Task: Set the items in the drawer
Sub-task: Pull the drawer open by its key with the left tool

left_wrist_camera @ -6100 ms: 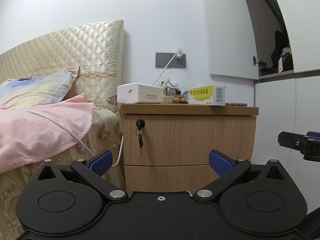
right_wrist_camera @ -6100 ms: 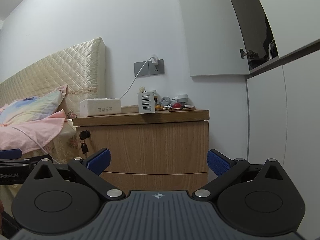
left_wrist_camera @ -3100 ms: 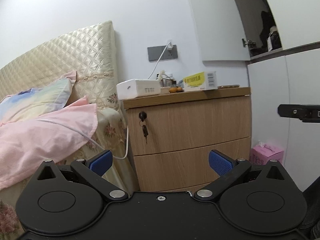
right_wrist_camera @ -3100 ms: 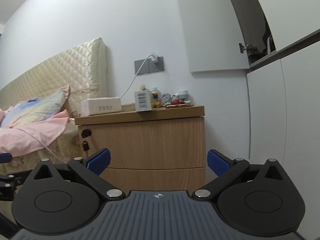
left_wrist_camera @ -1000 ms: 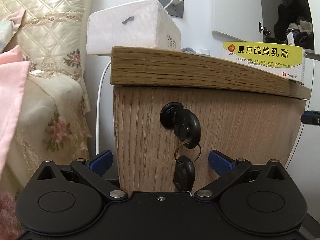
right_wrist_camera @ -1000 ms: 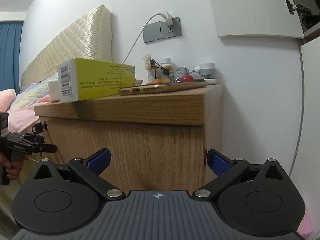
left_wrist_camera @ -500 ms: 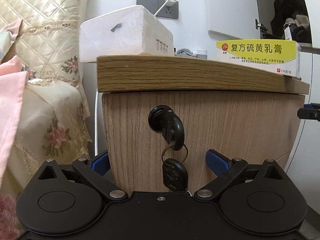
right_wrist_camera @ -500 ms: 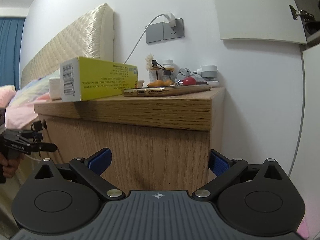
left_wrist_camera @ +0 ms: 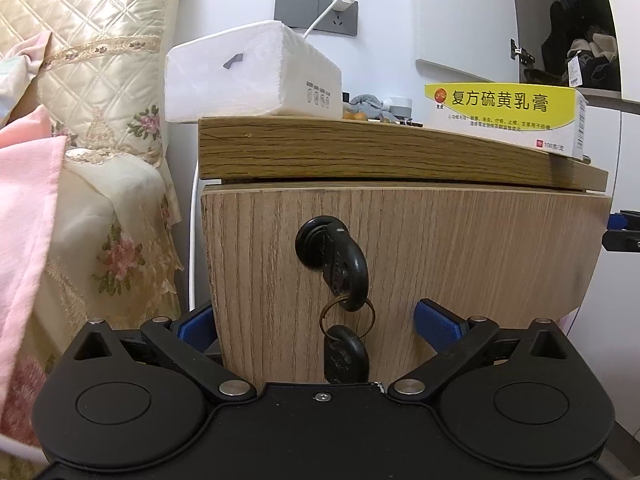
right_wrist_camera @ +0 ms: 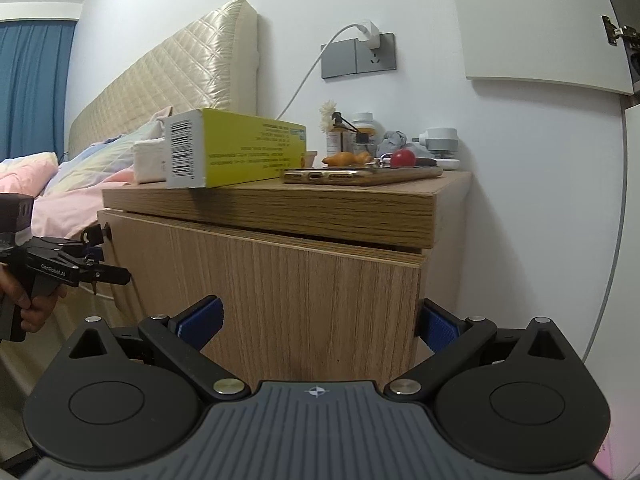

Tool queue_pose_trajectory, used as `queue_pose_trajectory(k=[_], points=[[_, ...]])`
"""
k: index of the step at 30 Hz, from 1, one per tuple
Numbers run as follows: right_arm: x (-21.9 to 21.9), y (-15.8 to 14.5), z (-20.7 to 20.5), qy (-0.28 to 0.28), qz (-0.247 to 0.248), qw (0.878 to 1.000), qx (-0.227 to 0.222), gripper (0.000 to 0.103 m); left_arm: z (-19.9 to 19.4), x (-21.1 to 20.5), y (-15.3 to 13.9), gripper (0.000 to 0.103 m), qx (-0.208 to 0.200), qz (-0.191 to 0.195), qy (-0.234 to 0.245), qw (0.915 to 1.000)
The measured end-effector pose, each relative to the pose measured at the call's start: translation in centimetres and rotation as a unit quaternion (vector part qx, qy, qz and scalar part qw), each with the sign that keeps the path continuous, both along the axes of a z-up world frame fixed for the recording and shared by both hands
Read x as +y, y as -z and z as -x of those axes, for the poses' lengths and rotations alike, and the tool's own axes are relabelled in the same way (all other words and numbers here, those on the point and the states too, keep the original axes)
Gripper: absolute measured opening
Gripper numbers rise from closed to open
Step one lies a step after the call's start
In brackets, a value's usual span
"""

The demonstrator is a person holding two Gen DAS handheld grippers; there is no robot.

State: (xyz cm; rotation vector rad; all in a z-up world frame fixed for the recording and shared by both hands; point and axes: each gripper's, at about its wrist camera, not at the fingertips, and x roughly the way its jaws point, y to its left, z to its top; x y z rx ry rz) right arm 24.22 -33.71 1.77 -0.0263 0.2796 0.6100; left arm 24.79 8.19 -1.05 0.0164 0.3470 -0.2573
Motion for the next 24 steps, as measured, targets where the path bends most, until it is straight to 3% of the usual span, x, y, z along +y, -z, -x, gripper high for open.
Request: queue_pose_trajectory(k=[24], points=[[-1.4,-0.4,6.3,-0.055,0.007,0.998,-0.001,0.103,6.4,-0.3,0.0,0.100,0.004,-0.019,0.012,0.9997]])
